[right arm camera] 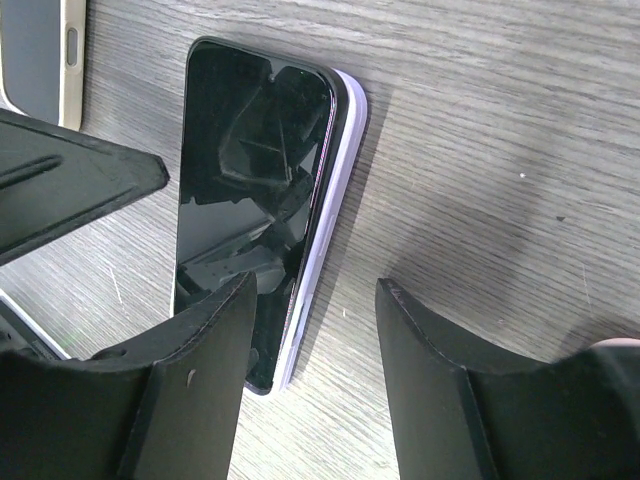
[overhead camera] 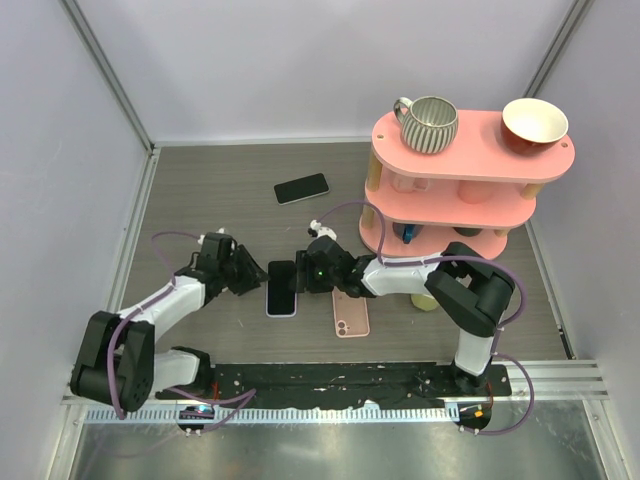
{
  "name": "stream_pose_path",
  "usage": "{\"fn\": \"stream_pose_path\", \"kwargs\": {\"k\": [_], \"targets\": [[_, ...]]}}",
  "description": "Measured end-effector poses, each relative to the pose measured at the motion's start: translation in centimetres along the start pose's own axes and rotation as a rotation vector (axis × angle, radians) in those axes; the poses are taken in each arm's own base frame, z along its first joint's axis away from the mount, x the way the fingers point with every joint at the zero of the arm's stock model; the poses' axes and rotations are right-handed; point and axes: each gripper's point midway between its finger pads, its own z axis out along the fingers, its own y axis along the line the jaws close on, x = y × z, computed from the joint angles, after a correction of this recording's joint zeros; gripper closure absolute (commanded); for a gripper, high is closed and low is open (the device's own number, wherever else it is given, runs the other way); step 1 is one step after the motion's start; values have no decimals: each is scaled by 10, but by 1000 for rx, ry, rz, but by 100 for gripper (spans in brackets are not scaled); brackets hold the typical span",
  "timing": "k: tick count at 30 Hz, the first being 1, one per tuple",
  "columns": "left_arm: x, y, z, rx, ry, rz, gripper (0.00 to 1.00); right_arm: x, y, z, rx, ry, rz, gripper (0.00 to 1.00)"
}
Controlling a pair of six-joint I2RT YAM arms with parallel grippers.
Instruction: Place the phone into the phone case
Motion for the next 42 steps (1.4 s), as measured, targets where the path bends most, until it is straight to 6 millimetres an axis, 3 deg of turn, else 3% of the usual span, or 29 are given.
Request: {"fn": "stream_pose_path", "kwargs": {"k": [5,15,29,42], "targets": [[7,9,9,-34,40,-6,67,0,0,0,-3,-2,7,41],[8,0,15,0,66,-17,87,5,11,0,-16,-8,40,33],[13,-9,19,44,106,-73,89,-2,14,7,44,-8,42,32],[16,-6,15,133,50,-158,89,1,22,-1,-157,1,135,32]]}}
